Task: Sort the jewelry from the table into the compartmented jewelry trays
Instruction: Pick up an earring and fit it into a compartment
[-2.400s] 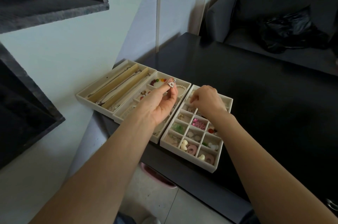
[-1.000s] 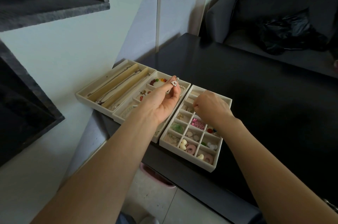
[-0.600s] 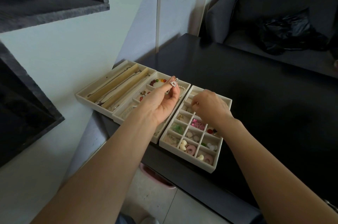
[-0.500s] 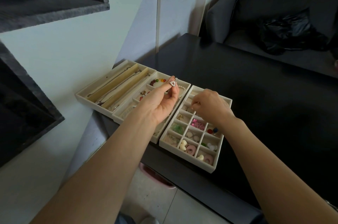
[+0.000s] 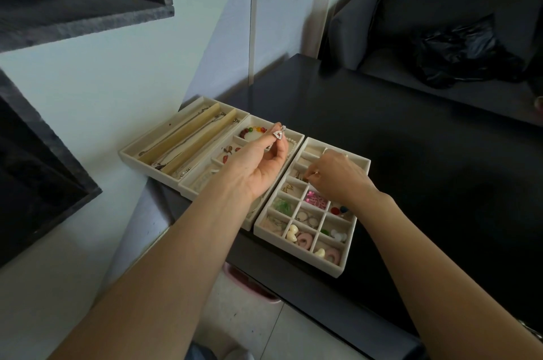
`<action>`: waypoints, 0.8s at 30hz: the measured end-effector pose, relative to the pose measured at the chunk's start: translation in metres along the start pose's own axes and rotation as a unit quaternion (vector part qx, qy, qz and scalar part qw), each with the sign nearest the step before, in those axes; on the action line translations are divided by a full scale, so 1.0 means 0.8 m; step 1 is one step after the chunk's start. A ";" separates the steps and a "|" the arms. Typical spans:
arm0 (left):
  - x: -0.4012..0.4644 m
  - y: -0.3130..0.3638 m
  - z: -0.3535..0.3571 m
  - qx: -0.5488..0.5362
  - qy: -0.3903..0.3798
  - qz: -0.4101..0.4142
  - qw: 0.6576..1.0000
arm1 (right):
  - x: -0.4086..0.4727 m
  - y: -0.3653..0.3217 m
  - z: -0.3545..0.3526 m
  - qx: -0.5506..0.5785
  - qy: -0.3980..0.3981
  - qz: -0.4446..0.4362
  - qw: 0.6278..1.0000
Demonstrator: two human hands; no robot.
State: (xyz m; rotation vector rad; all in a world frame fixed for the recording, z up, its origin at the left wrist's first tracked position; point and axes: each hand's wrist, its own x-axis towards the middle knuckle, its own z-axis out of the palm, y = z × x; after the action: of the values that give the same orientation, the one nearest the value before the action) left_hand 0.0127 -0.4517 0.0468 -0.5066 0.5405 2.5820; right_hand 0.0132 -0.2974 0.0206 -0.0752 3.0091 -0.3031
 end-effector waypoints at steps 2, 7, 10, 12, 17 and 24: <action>0.001 -0.002 0.001 0.020 0.003 0.003 1.000 | 0.000 0.000 -0.003 0.056 0.012 -0.001 0.998; 0.003 -0.007 0.000 0.121 0.028 0.025 0.992 | -0.006 -0.011 -0.017 0.288 0.091 0.008 0.953; 0.002 -0.012 0.003 0.177 0.047 0.060 0.981 | -0.012 -0.023 -0.029 0.427 0.106 0.014 0.898; 0.004 -0.017 0.005 0.219 0.048 0.089 0.970 | -0.017 -0.026 -0.033 0.483 0.081 0.013 0.872; 0.009 -0.026 0.004 0.292 0.050 0.138 0.945 | -0.023 -0.022 -0.035 0.566 0.038 0.024 0.824; 0.009 -0.028 0.005 0.339 0.076 0.152 0.926 | -0.025 -0.013 -0.038 0.558 0.035 0.032 0.828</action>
State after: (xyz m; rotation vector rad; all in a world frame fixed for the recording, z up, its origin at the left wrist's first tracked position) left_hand 0.0169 -0.4291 0.0406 -0.3959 1.5935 2.4060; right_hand 0.0301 -0.3007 0.0544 0.1450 2.3711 -1.9605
